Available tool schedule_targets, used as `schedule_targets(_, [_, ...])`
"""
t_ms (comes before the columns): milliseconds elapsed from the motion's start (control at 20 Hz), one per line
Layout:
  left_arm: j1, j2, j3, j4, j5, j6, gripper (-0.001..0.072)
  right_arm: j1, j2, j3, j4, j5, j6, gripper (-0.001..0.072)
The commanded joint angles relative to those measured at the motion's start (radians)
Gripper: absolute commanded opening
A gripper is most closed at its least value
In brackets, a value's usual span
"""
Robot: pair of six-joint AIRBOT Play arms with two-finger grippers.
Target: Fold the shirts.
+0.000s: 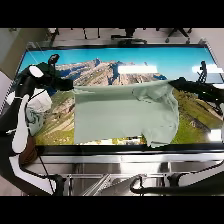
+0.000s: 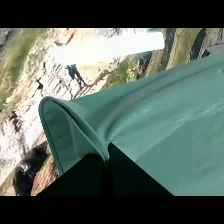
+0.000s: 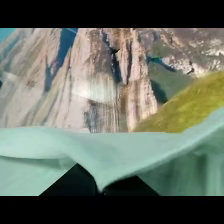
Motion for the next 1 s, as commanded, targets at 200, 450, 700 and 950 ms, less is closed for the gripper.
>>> schedule_targets(200, [-0.028, -0.156, 0.068, -0.002, 0.008, -0.032, 0.0012, 0.011, -0.118, 0.079, -0.15, -0.053, 0.001, 0.0018])
schedule_targets(450, [-0.028, -0.206, 0.068, -0.003, 0.045, -0.071, 0.0012, 0.012, -0.138, 0.079, -0.177, -0.077, 0.002, 0.0019])
schedule_targets(700, [-0.001, -0.211, 0.161, -0.002, -0.109, -0.18, 0.0706, -0.013, -0.078, 0.08, -0.19, -0.018, 0.003, 0.0273])
schedule_targets(950, [0.088, -0.184, 0.349, -0.002, -0.512, -0.224, 0.0705, -0.165, 0.121, 0.06, -0.443, 0.217, 0.279, 0.0409])
